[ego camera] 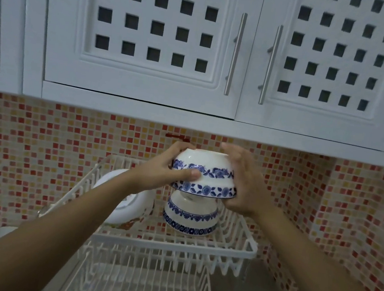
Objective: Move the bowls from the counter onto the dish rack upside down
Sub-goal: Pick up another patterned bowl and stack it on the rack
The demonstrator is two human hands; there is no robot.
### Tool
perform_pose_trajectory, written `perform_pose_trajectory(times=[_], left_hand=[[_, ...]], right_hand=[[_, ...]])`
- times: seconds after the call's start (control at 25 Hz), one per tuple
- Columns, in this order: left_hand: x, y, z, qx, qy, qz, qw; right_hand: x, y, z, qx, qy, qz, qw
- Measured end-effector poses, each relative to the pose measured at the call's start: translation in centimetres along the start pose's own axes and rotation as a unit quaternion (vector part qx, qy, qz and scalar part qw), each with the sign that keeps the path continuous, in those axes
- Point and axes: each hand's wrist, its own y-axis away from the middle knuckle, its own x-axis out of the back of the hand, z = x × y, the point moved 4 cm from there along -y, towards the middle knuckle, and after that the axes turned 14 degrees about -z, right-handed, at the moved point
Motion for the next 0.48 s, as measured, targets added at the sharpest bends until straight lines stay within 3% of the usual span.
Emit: perform_pose_trajectory(times=[0.08,0.2,0.28,0.48], left_hand=[[0.4,-0.2,-0.4,-0.011,-0.013,0.048,0.999],[0.7,-0.9,-0.9,0.000,-0.091,0.092,0.992],[0.7,-1.7,-1.5,0.024,-0.136,0.093,0.986],[-0.5,-4.1,-3.8,0.099,-0.141,0.013,0.985]], right_hand=[[-0.8,-0.4,0.8,-0.093,-0.132,-0.081,0.983],[-1.7,-0.4,2.2,-0.158,-0.324,-0.225,0.905],[-2.3,-0.5,3.4,-0.182,-0.369,-0.253,0.876],[-4.5,-0.5,5.8,-0.200,-0.367,-0.258,0.871]])
